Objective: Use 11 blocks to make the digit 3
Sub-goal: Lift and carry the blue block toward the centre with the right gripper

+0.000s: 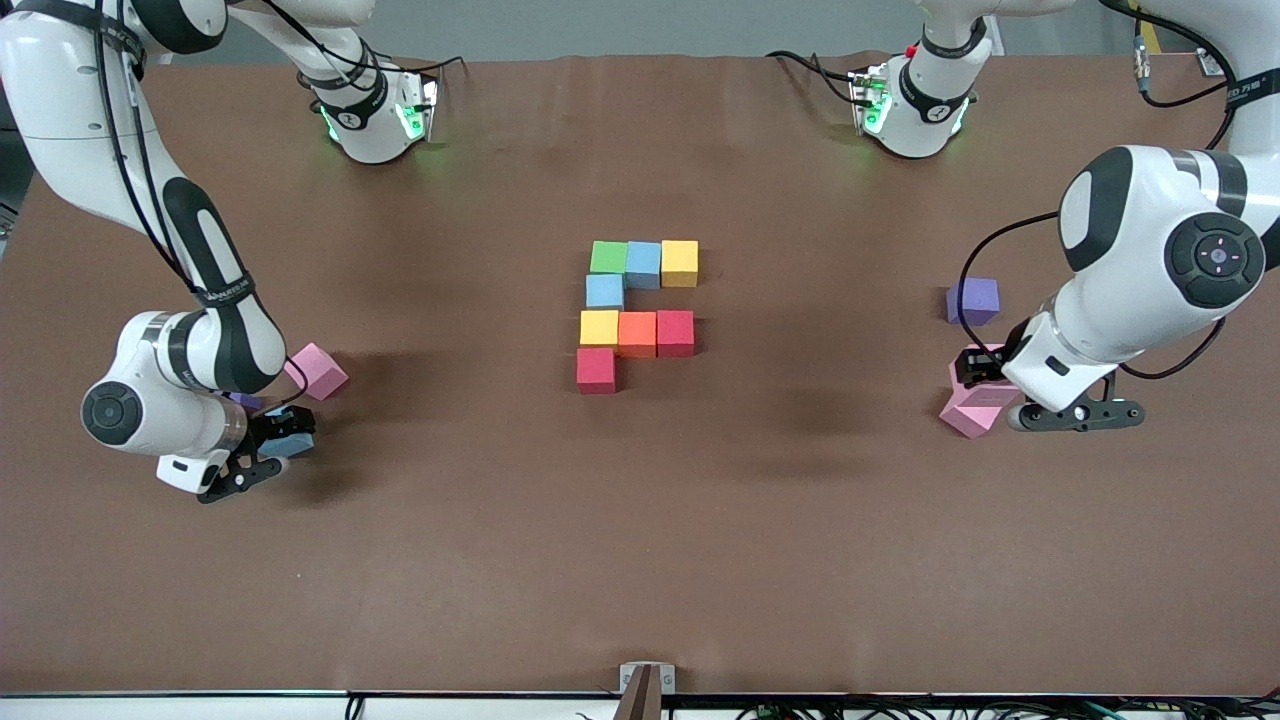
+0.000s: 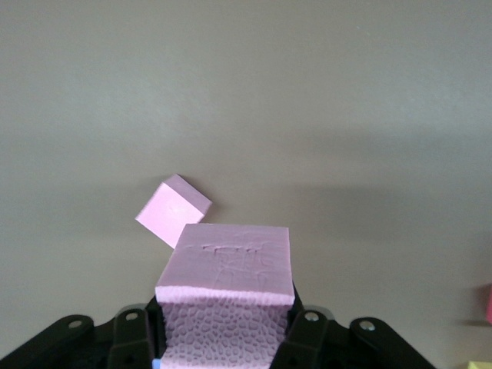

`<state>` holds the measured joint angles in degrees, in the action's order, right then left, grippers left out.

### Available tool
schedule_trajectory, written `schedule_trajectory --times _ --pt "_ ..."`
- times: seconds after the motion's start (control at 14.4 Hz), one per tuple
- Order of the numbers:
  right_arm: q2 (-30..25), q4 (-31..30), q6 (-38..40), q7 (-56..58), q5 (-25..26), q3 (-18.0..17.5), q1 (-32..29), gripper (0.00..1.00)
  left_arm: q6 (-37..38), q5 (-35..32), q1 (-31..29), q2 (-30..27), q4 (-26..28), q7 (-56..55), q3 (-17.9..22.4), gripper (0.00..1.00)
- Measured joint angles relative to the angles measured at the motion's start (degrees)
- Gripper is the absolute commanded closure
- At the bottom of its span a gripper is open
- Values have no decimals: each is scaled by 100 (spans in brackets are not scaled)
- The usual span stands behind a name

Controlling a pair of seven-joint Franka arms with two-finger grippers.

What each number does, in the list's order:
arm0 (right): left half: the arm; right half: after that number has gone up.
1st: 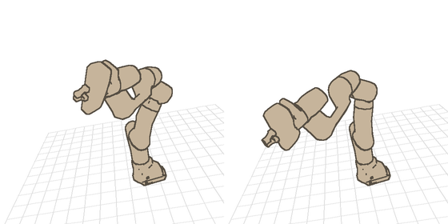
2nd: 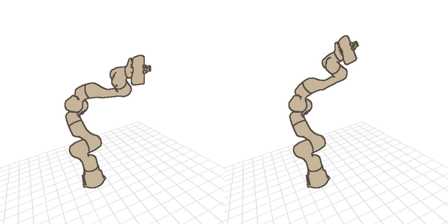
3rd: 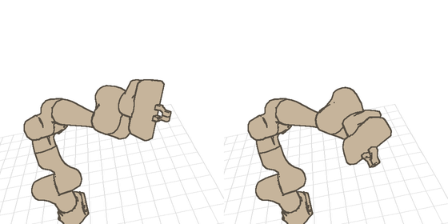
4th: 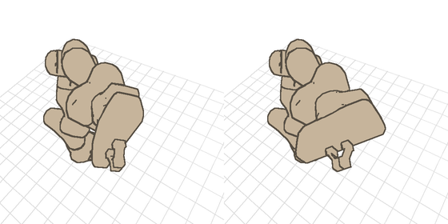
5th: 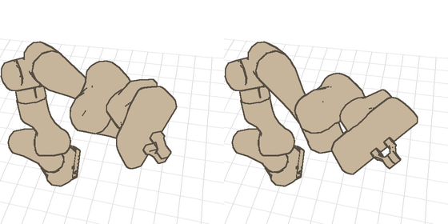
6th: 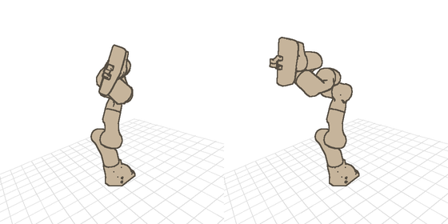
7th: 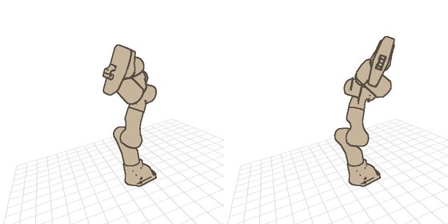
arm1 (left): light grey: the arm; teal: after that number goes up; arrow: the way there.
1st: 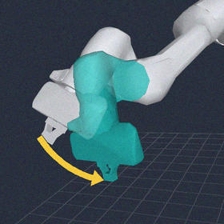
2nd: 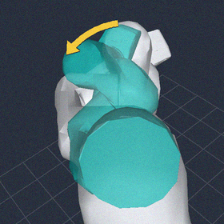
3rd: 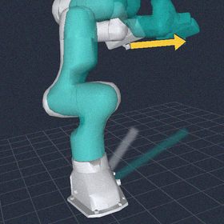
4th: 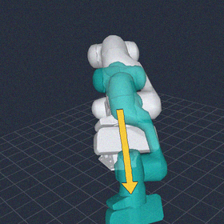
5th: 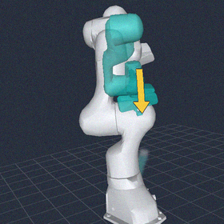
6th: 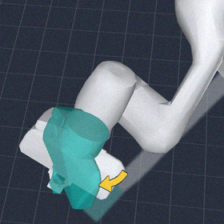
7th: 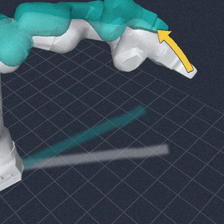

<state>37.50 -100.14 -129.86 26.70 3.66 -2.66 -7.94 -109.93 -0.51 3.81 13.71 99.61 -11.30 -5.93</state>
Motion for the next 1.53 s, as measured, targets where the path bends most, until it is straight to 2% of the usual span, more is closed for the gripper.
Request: schedule_trajectory --times 0.28,0.42,0.49,0.83,1.25,1.53 --pt "0 10 -12 0 0 -1 5 0 0 257 -7 14 54 -26 18 56" --pt "-1 16 -14 0 0 -9 23 9 0 259 -14 14 67 -28 29 56" --pt "-1 18 -14 0 0 -13 35 18 0 259 -17 14 73 -28 32 56" --pt "-1 24 -16 0 1 -16 49 46 47 260 -18 14 82 -29 32 56" --pt "-6 240 -27 -102 4 -28 72 49 190 260 -18 5 66 -19 32 56" --pt "-13 659 -22 -1026 0 -62 561 50 219 260 -19 -9 55 4 32 56"
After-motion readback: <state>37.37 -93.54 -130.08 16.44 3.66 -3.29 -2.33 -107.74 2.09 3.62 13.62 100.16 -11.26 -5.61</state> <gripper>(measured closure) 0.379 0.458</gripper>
